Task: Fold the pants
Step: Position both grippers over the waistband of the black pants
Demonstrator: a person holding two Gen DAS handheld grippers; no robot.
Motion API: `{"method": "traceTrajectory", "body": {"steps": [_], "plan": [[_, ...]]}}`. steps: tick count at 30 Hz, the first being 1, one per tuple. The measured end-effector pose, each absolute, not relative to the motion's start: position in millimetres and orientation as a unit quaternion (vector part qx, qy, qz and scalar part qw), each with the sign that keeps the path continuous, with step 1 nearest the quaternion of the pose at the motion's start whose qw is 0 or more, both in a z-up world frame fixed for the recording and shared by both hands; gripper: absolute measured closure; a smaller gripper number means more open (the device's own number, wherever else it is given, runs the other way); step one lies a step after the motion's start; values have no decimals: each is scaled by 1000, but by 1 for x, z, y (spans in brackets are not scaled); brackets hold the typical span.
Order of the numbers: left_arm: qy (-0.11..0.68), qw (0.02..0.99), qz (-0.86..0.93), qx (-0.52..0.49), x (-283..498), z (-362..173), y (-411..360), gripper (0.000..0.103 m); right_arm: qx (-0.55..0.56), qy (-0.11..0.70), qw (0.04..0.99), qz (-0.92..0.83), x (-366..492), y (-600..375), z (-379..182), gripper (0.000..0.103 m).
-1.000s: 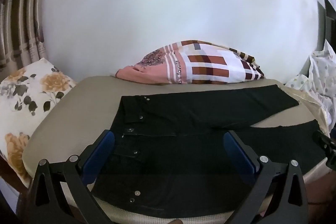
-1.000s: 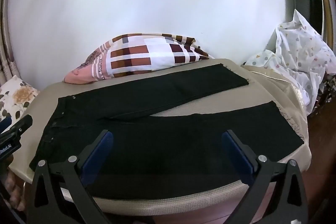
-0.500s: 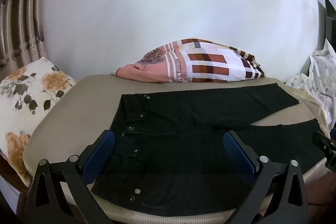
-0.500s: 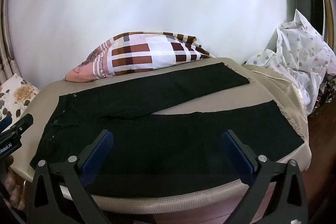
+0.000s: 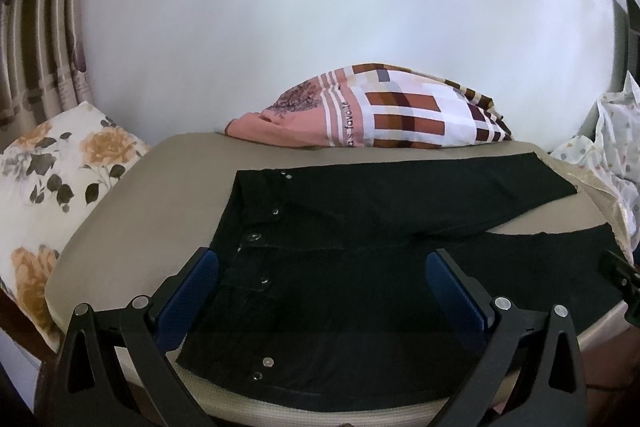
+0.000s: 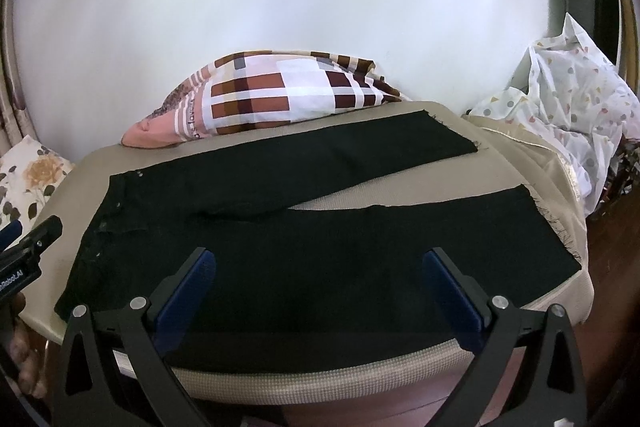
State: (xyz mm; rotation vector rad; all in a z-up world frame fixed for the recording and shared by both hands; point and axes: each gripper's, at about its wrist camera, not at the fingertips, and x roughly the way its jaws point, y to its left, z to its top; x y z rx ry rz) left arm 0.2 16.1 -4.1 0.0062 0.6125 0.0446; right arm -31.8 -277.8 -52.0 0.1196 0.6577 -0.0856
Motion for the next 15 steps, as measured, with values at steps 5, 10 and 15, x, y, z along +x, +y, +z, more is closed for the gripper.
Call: {"method": "traceTrajectory", "body": {"steps": [5,10,15], "plan": [[307,951,31,4,9,-4,29,0,57,329,942,-41,-27,-277,-52,0],[313,949,35,13,22,-3,42,0,48,344,937,-39,-13,-269,-51,0],[315,948,41,30,36,-2,52,0,31,358,932,-38,6,-258,-50,0]]}}
